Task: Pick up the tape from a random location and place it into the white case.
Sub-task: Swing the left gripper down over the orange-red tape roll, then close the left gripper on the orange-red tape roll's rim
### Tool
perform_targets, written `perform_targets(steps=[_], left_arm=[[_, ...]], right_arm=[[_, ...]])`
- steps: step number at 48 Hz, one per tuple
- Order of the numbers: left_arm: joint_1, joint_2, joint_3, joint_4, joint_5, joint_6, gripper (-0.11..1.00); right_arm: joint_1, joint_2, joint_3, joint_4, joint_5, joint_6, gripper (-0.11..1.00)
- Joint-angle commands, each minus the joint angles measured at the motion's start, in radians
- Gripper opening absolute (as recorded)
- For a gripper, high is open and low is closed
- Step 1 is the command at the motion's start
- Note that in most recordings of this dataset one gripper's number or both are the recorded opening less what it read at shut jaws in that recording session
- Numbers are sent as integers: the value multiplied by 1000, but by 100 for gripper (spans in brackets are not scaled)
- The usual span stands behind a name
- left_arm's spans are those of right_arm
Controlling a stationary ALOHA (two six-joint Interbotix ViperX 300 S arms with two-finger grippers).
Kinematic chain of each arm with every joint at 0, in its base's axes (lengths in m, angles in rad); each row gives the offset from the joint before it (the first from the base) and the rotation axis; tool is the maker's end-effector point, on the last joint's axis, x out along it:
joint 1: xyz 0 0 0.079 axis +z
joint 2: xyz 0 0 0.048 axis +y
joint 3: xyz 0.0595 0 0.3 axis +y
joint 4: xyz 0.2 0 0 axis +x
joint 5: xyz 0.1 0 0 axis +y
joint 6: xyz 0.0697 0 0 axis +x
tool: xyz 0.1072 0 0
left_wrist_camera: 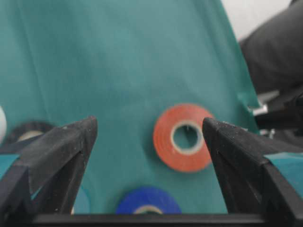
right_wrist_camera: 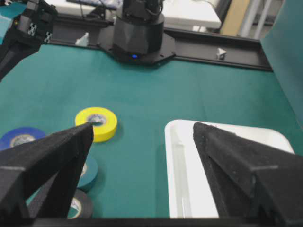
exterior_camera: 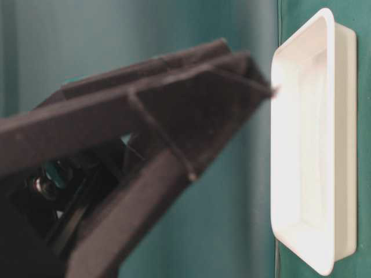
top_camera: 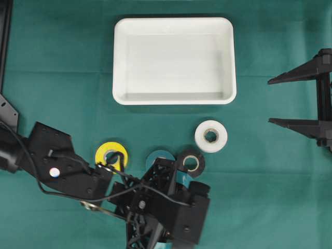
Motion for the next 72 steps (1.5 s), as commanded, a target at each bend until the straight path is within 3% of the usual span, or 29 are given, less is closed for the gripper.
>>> perform_targets(steps=[1,56,72], left_arm=[[-5,-2,-58,0,60,-15,98],[-9,6,-61,2,64,-20,98],[-20,31,-32,2,17,-20,98]], right_arm=[[-2,6,-26,-2,-5,-2,91],[-2,12,-26,-3,-3,-2,91],[-2,12,-26,-3,-3,-2,91]])
